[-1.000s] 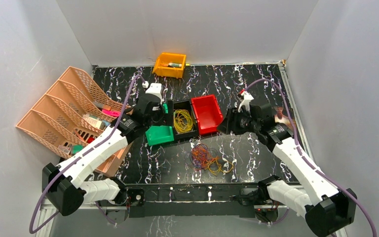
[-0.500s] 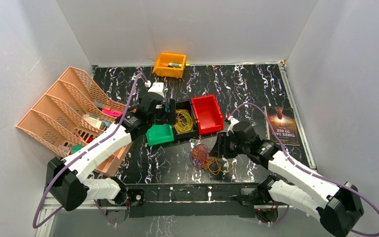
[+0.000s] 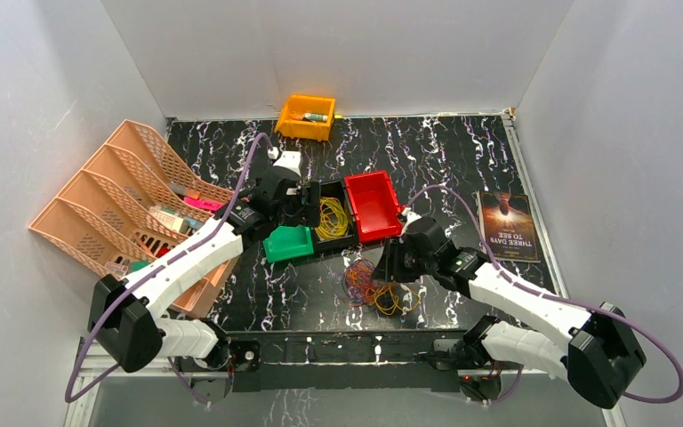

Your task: Untangle the cables

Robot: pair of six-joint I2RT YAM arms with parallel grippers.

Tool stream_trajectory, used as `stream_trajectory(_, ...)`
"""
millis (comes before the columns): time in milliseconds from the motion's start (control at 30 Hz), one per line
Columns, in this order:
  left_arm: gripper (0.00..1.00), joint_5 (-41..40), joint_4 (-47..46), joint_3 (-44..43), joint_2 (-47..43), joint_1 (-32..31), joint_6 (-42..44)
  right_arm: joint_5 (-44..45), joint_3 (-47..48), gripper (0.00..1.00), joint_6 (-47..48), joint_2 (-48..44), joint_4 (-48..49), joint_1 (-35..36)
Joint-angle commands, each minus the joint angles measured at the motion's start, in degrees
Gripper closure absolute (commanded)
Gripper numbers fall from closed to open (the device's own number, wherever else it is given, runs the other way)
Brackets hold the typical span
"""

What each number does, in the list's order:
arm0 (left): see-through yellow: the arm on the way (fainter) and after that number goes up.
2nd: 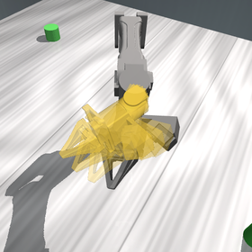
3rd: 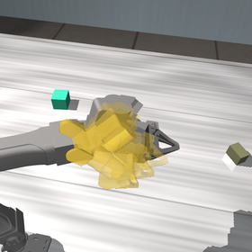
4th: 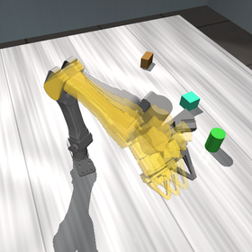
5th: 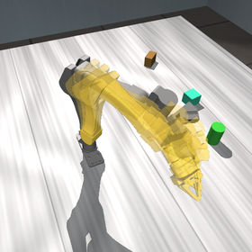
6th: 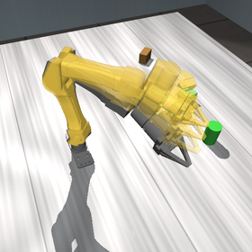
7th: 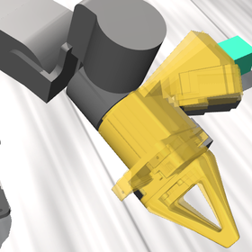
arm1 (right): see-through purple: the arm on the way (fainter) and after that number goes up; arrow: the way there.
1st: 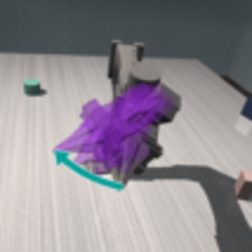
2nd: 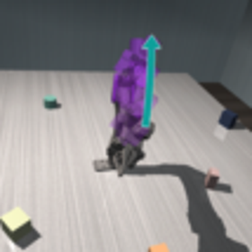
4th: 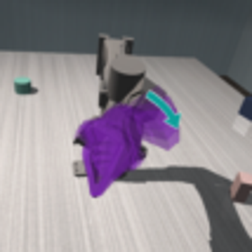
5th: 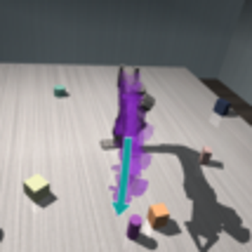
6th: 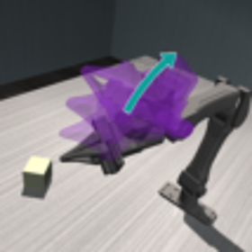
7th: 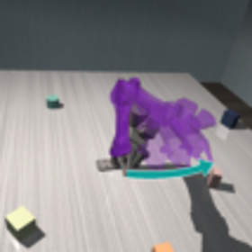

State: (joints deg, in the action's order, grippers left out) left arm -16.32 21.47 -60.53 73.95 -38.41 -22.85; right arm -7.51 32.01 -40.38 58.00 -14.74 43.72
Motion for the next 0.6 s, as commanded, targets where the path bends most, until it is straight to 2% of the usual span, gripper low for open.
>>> stream_trajectory(0,0.02,0.72,0.44,-1.25,0.08,0.18,0.79,-1.67,-1.05,0.55,-0.63,1.37,5.0,0.47)
stream_trajectory(233,0.02,0.85,0.44,-1.12,0.67,0.18,0.79,-3.21,-1.87,0.6,-1.3,3.95,7.06,0.89)
stream_trajectory(400,0.02,0.44,0.32,-0.53,0.37,0.18,0.63,-3.31,-1.89,0.68,-1.3,3.9,7.53,1.03)
stream_trajectory(567,0.02,0.47,0.16,0.14,-0.09,0.18,0.27,-2.09,-1.14,0.69,-0.36,3.49,6.54,1.13)
